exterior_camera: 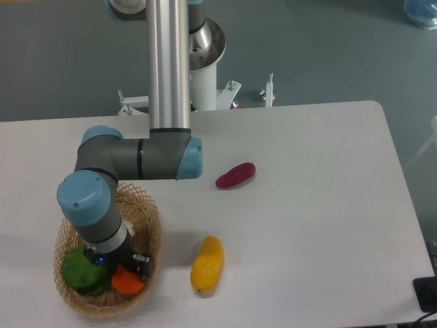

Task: Pick up the orange from the basket
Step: 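Lift the held orange out of the basket and carry it upward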

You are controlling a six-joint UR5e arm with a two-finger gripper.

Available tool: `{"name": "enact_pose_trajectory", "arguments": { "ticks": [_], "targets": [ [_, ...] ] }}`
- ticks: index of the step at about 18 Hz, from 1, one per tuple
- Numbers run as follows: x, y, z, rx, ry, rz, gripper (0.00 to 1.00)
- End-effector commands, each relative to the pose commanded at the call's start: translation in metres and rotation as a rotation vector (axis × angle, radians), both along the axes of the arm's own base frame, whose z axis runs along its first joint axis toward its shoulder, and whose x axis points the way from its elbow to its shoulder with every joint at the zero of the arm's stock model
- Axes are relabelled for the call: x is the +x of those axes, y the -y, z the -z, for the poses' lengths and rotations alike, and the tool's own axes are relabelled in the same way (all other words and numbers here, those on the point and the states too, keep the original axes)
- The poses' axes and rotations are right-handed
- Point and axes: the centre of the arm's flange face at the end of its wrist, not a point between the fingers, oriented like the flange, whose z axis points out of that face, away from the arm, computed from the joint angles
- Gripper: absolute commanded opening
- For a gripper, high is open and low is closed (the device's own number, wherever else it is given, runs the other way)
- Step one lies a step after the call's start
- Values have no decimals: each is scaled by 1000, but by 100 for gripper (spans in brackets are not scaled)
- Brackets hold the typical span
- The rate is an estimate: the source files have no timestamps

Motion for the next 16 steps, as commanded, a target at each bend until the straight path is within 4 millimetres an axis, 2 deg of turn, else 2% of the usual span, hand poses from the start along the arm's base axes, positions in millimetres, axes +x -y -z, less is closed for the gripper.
{"name": "enact_pose_trajectory", "arguments": {
  "ticks": [2,4,7,10,13,14,16],
  "targets": [
    [-1,2,-17,24,-7,-2,49],
    [-10,5,-44,61,-21,-15,49],
    [-53,24,-104,155,-13,-59,49],
    [-104,63,-145,139,-41,-18,49],
    [-144,93,-167,156,-28,-5,49],
    [-163,112,-174,132,-11,19,49],
    [-187,140,-186,106,-2,65,49]
  ]
}}
